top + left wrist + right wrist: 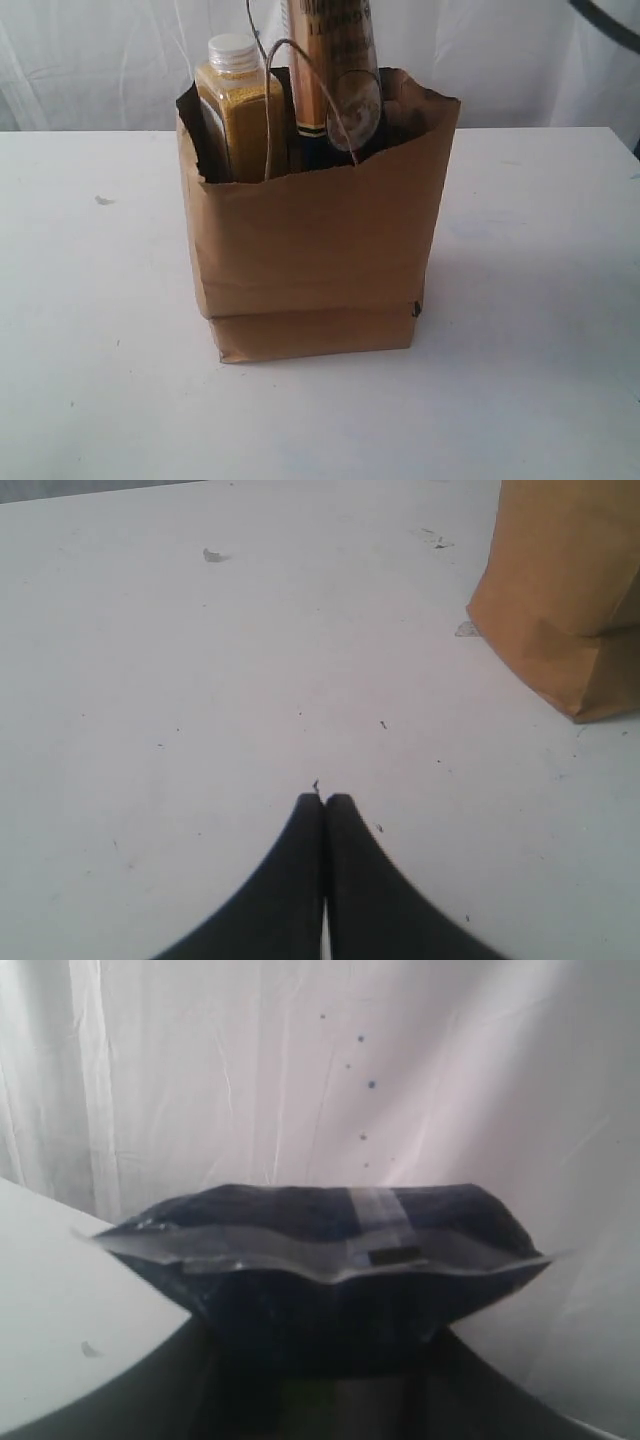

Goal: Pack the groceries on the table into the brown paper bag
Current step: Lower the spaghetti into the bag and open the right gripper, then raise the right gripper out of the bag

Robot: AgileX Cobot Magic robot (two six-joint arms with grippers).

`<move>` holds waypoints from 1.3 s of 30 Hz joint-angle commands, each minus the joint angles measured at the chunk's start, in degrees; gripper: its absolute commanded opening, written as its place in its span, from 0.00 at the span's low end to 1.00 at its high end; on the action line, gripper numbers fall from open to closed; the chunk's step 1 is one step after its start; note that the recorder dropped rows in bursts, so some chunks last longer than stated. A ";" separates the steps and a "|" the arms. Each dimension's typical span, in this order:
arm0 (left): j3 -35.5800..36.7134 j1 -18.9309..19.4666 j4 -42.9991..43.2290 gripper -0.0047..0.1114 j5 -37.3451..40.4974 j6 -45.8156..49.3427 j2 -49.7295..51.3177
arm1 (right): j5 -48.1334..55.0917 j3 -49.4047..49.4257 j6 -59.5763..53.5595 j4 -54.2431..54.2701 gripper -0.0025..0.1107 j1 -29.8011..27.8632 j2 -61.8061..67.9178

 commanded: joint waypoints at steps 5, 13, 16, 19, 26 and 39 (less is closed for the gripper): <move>0.38 0.09 -0.04 0.04 0.13 0.17 -0.20 | 5.80 -0.44 4.71 0.51 0.02 -0.35 4.34; 0.38 0.09 -0.04 0.04 0.13 0.17 -0.20 | 13.74 -0.34 4.71 3.80 0.02 -0.35 9.35; 0.38 0.09 -0.04 0.04 0.13 0.17 -0.20 | 15.76 -0.34 4.20 5.20 0.02 -0.35 11.23; 0.38 0.09 -0.04 0.04 0.13 0.17 -0.20 | 16.48 -0.34 3.56 6.59 0.02 -0.35 12.34; 0.38 0.09 -0.04 0.04 0.13 0.17 -0.20 | 15.80 -0.34 -0.29 5.79 0.17 -0.35 10.86; 0.38 0.09 -0.04 0.04 0.13 0.17 -0.20 | 18.17 -0.44 -6.99 6.08 0.68 -0.24 5.77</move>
